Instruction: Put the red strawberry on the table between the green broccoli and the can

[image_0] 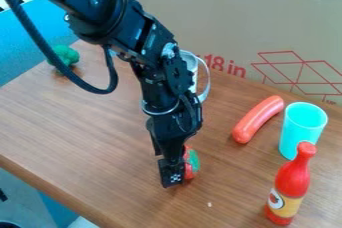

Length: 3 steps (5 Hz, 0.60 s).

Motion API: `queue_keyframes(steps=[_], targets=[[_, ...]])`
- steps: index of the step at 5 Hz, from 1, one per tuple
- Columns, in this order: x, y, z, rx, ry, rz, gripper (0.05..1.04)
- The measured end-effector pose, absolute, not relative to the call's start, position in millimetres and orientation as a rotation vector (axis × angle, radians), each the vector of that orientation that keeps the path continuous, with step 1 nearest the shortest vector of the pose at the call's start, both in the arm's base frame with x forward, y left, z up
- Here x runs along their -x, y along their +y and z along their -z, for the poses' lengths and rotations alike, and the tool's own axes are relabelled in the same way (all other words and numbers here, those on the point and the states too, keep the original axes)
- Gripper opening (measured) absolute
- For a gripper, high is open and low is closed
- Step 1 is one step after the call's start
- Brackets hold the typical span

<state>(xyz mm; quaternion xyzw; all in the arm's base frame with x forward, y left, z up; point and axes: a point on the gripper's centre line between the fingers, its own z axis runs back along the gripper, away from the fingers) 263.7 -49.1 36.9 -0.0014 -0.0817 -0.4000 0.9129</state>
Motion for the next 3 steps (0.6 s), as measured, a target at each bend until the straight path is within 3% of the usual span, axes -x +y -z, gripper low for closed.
queue_keyframes(steps=[2,3], targets=[[-272.8,-52.1,-31.2,0.012,-0.160,0.806,0.964],[-273.3,-55.7,-31.1,0.023,-0.170,0.798,0.786]])
